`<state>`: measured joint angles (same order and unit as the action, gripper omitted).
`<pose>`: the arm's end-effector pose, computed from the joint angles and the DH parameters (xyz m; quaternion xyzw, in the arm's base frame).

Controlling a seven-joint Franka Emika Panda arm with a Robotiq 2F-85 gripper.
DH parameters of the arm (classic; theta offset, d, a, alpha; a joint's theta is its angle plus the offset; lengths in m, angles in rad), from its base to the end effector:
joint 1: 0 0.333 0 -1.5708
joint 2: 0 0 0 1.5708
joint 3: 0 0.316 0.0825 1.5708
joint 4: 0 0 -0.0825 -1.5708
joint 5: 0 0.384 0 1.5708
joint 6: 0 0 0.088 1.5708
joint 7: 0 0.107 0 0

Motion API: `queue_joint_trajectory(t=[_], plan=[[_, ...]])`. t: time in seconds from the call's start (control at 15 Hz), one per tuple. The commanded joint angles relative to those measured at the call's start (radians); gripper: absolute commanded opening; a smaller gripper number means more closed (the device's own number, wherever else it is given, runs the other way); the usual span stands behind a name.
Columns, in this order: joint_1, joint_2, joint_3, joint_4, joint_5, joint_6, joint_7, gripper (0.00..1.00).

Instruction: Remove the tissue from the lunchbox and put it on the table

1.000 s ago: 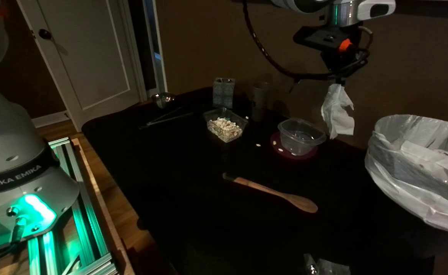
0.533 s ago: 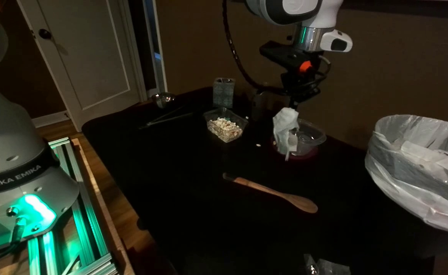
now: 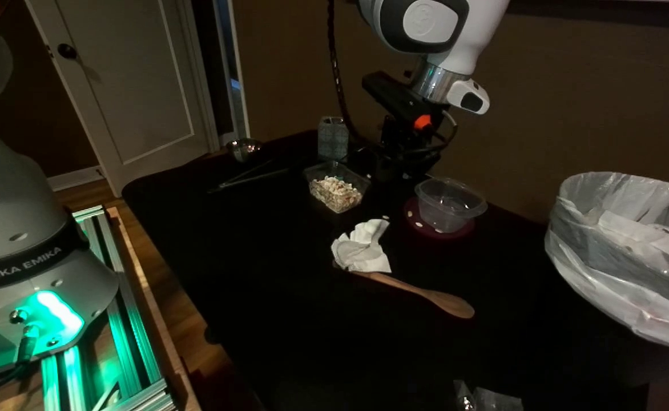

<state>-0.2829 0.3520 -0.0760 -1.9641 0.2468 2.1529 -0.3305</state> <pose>0.5610 -0.1982 0.2827 -0.9893 0.0886 0.0466 0.1058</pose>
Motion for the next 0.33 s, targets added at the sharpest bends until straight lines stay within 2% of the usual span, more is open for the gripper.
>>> queue_joint_trajectory(t=[0.0,0.13,0.2,0.27], plan=[[-0.024,-0.053,0.04,-0.015,0.117,-0.067,-0.145,0.87],[-0.025,-0.062,0.055,-0.003,0.18,-0.121,-0.239,1.0],[0.003,-0.036,0.022,0.004,0.124,-0.075,-0.156,0.84],[0.005,-0.046,0.027,0.005,0.145,-0.092,-0.186,0.91]])
